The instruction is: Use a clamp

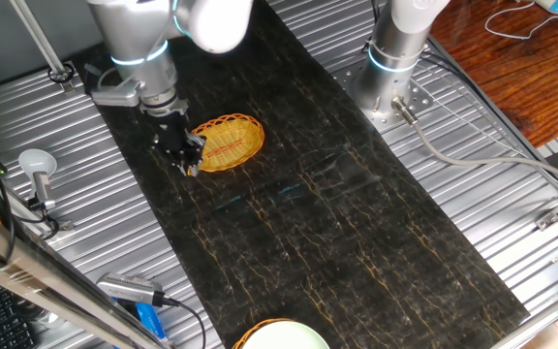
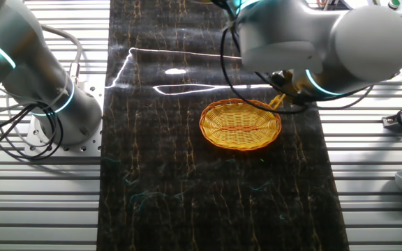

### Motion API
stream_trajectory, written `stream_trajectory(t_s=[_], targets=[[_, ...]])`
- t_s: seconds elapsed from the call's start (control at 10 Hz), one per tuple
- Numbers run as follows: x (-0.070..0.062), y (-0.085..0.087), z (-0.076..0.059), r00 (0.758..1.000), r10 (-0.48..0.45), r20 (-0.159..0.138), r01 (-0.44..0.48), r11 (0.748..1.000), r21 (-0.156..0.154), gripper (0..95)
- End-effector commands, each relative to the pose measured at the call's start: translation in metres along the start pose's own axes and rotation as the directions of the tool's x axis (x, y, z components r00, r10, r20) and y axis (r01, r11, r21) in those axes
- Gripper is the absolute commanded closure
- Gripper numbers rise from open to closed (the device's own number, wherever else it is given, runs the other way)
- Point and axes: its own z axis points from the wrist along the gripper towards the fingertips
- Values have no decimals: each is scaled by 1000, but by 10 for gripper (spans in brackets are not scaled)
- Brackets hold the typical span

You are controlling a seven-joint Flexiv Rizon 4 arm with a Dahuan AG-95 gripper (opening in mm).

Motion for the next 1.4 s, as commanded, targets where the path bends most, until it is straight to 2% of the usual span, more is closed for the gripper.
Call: stream_trajectory(t_s=[0.1, 0.3, 0.6, 0.9, 1.2, 1.4], targets=[[1, 0, -1, 995, -104, -8, 104, 994, -18, 950], [2, 1, -3, 982, -186, -9, 186, 982, -40, 950], [5, 1, -6, 961, -275, 21, 275, 960, -55, 950], [5, 1, -6, 936, -351, 36, 352, 935, -45, 950], [8, 1, -9, 909, -411, 74, 414, 909, -35, 950], [9, 2, -11, 888, -449, 95, 453, 892, -17, 950]])
